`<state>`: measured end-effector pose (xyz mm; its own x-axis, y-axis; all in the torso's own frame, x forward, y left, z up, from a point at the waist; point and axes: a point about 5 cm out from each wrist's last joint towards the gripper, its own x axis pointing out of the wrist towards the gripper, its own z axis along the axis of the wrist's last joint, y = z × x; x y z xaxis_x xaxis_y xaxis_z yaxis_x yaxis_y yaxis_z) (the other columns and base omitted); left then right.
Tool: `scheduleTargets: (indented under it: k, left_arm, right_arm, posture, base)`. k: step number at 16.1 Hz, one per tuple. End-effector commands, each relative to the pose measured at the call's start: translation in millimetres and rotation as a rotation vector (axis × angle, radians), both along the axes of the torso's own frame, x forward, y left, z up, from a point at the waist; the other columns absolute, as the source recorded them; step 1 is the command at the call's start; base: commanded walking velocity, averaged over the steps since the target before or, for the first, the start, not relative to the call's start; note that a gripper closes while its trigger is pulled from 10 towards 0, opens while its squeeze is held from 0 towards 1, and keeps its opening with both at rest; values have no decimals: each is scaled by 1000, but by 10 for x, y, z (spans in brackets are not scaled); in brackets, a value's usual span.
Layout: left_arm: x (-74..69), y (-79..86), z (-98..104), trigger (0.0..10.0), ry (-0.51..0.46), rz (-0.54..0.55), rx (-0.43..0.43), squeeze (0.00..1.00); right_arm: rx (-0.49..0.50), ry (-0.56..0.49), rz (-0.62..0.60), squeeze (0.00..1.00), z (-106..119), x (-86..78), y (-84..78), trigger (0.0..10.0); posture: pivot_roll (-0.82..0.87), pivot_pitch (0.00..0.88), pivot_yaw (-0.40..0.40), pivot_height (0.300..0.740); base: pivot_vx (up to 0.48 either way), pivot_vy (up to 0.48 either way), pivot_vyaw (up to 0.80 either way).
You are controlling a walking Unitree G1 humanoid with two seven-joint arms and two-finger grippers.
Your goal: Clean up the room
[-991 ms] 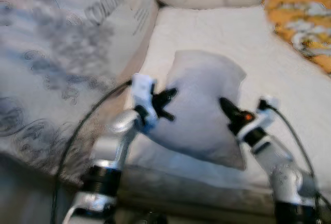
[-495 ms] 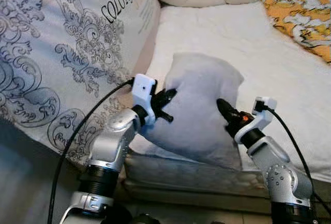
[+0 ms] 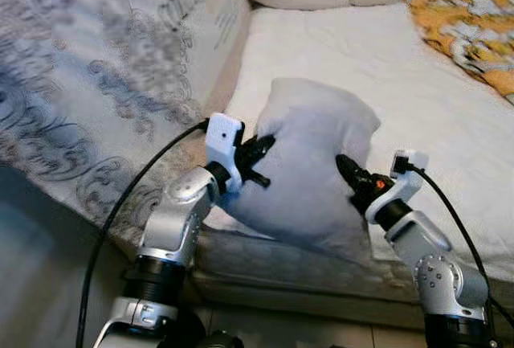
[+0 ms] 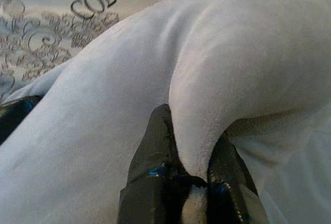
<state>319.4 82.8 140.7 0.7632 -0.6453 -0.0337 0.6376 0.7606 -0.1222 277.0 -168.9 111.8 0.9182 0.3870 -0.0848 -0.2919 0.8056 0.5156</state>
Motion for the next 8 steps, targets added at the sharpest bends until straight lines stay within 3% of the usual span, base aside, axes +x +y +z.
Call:
scheduleTargets:
  k: [1, 3, 8]
  left_arm:
    - [13, -17, 90, 10000, -42, -5, -19, 0]
    - [12, -12, 89, 10000, -43, -4, -20, 0]
    - [11, -18, 72, 10000, -39, -12, -14, 0]
  right_arm:
    - [4, -53, 55, 0, 103, 36, 121, 10000]
    - [9, -48, 56, 0, 96, 38, 123, 10000]
    - [23, -34, 52, 0, 72, 34, 125, 10000]
  posture:
    - [-18, 0, 76, 740]
    - [-14, 0, 74, 740]
    - [-15, 0, 75, 740]
  base:
    - [405, 0, 800]
    - [401, 0, 800]
    - [400, 0, 0]
